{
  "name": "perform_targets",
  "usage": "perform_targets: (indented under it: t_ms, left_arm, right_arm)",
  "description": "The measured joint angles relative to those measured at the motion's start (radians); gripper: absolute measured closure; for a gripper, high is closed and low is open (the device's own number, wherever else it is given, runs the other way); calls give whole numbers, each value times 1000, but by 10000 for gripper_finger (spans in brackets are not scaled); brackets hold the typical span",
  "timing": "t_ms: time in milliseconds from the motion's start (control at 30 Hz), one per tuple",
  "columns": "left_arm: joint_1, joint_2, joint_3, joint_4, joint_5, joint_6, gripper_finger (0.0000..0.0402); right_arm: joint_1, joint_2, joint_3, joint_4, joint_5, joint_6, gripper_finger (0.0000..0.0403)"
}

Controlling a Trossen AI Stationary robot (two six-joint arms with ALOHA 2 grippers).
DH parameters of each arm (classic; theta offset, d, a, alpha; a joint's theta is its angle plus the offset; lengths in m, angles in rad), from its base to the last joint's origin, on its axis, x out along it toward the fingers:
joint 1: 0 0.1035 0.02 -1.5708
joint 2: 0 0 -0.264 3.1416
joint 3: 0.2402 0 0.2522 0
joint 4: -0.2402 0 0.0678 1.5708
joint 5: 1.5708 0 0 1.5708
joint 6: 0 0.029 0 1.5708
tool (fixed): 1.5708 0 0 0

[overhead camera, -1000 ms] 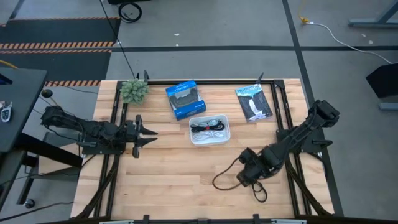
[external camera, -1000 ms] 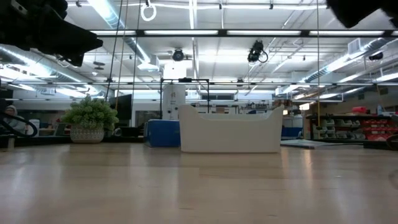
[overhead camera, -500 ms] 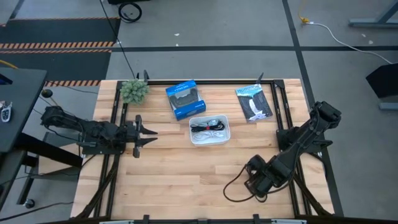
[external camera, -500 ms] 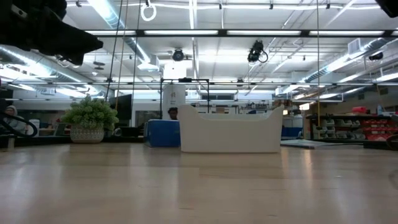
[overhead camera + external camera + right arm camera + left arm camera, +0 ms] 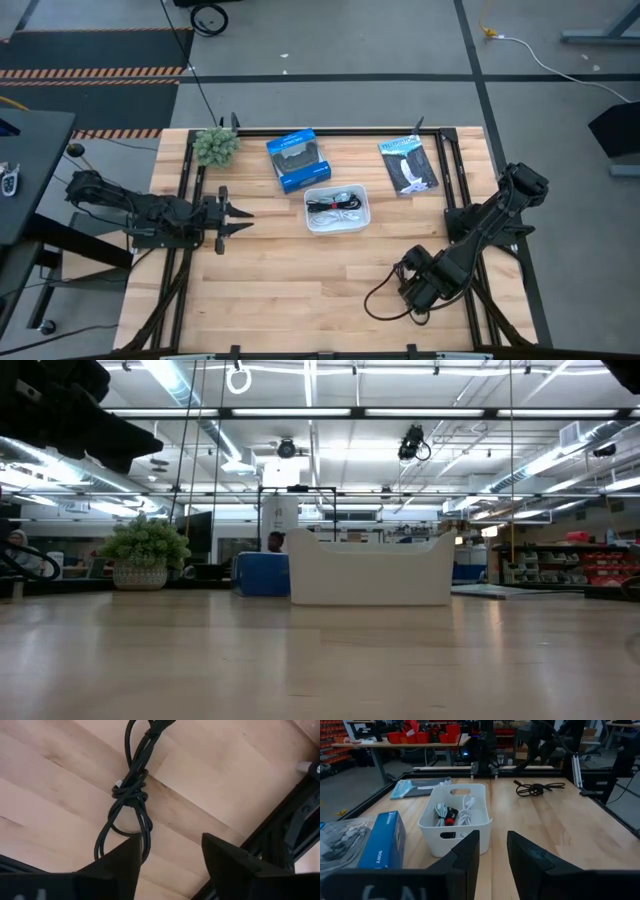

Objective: Pick and place USB-C Cables
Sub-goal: Put the black charger cable into the white bin

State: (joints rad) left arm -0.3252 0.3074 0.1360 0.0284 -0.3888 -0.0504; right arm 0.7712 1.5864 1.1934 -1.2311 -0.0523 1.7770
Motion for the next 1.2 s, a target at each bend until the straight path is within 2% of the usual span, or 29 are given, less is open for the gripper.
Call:
perform_targets:
  t_ms: [167,367,633,867,1067,1200]
  left_arm:
    - [0,0,0,-6,0,-22,295]
    - [0,0,0,-12,0,-25,295]
    - [0,0,0,-13,0,-25,295]
    - [0,0,0,-17,0,-25,295]
    - [0,0,0,-20,0,-25,295]
    - [0,0,0,-20,0,-25,295]
  right_arm:
    - [0,0,-17,60,7,0,172]
    - [0,0,-81,179,-3,0,170]
    - [0,0,-101,192,-52,8,169]
    - [-1,0,-101,213,58,-16,163]
    - [-16,35,-101,215,94,-68,136]
    - [-44,106,-101,232,51,-147,109]
